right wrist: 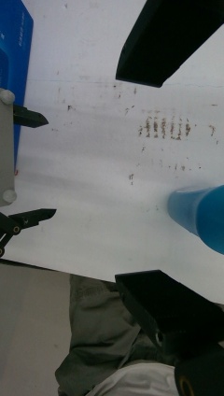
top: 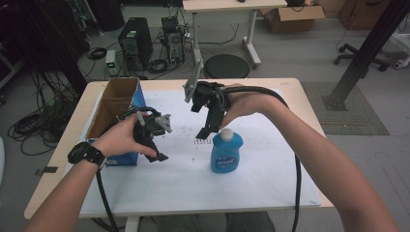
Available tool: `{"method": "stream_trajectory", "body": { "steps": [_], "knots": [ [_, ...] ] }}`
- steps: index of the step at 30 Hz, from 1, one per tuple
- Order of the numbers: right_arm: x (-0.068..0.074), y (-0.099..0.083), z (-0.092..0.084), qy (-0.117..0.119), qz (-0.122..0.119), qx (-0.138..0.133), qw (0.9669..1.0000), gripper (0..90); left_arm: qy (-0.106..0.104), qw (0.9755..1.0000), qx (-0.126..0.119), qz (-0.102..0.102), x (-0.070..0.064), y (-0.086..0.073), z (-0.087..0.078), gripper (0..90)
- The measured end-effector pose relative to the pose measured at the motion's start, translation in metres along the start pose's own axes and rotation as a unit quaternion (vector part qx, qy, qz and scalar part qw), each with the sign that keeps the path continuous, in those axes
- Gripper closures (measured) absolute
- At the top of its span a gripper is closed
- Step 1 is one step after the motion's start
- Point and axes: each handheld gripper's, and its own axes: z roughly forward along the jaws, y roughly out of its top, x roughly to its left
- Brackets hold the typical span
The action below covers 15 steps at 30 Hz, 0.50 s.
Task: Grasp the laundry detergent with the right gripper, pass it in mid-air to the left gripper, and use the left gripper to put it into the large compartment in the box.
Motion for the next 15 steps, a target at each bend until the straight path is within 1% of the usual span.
{"method": "stream_trajectory", "body": {
  "steps": [3,4,6,7,8,10,11,12,14,15],
  "knots": [
    [0.000,0.000,-0.002,0.000,-0.003,-0.003,1.0000,3.4,0.001,1.0000,-0.001,0.001,0.000,0.001,-0.001,5.5],
    [0.000,0.000,-0.006,-0.001,-0.003,-0.008,1.0000,2.8,0.005,1.0000,-0.005,-0.002,0.001,0.001,-0.002,5.5],
    [0.000,0.000,-0.008,-0.002,-0.003,-0.011,0.9999,2.6,0.006,1.0000,-0.007,-0.003,0.001,0.002,-0.004,5.5],
    [0.000,0.000,-0.010,-0.004,-0.006,-0.015,0.9999,2.6,0.005,1.0000,-0.004,-0.001,0.002,0.002,-0.005,5.5],
    [0.000,-0.002,-0.016,-0.007,-0.006,-0.026,0.9996,2.3,0.007,1.0000,-0.004,-0.003,0.002,0.001,-0.006,5.4],
    [0.000,-0.002,-0.018,-0.008,-0.007,-0.029,0.9995,2.3,0.006,1.0000,-0.004,-0.003,0.003,0.001,-0.007,5.4],
    [0.000,-0.004,-0.022,-0.011,-0.007,-0.036,0.9993,2.3,0.005,1.0000,-0.002,-0.004,0.003,0.001,-0.007,5.5],
    [0.000,-0.007,-0.028,-0.017,-0.007,-0.048,0.9987,2.0,0.007,1.0000,-0.003,-0.005,0.002,0.000,-0.007,5.5],
    [0.000,-0.008,-0.030,-0.019,-0.007,-0.051,0.9985,2.0,0.007,1.0000,-0.003,-0.004,0.001,0.001,-0.007,5.5],
    [0.001,-0.010,-0.034,-0.023,-0.007,-0.059,0.9979,2.0,0.007,1.0000,-0.004,-0.003,0.001,0.001,-0.007,5.5]
  ]
}}
